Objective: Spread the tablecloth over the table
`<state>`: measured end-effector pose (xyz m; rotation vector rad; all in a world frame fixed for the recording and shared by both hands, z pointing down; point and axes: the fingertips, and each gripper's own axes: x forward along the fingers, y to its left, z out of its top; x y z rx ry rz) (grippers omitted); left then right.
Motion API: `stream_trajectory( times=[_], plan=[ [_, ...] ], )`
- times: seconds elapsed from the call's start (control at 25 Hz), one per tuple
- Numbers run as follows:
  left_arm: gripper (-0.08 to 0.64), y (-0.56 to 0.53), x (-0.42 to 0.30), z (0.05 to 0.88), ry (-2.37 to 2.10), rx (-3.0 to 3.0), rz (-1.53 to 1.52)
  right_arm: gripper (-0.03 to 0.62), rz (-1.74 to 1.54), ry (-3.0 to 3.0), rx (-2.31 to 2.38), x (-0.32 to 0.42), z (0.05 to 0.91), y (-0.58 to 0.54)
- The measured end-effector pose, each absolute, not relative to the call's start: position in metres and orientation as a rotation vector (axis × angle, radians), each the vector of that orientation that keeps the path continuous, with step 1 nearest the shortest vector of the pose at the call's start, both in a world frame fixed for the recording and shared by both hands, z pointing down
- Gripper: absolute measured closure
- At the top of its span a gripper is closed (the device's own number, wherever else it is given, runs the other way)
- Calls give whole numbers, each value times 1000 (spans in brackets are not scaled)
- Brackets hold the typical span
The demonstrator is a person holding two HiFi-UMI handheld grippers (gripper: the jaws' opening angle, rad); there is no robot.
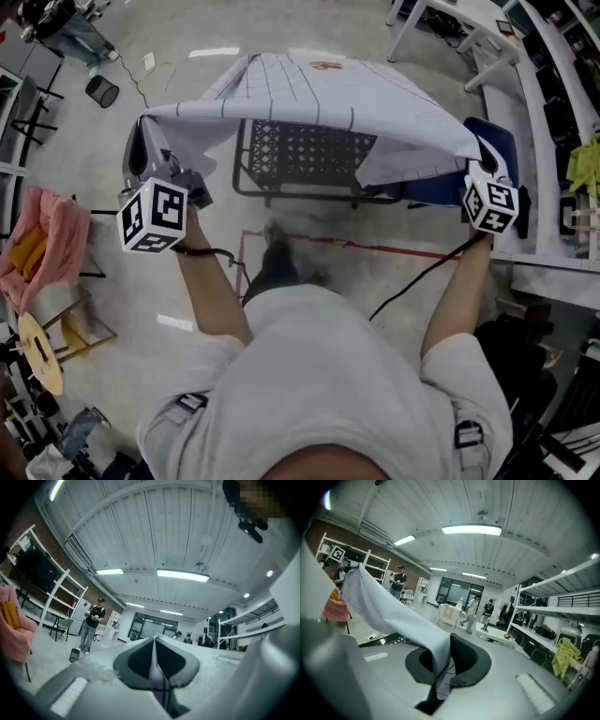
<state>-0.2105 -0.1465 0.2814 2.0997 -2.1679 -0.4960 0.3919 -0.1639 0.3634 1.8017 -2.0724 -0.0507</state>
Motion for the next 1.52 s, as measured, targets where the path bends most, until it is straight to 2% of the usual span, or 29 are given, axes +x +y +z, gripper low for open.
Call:
stream_trajectory(
  times=[0.36,0.8,1.28,1.52],
  plan=[
    [537,-134,-179,272,-2086,2189,-518,584,-213,-2021,1771,427,301,-150],
    [537,-128,-183,259,-2100,2166,-571,584,-213,-2063,1668,418,330,-129],
    [537,-124,-226,292,-2176,1991,-460,584,18,-2290,1801,371,373,-150],
    [537,-112,-293,230,-2328,1978,-551,584,-34,-2395,1614,288,382,-169]
  ],
)
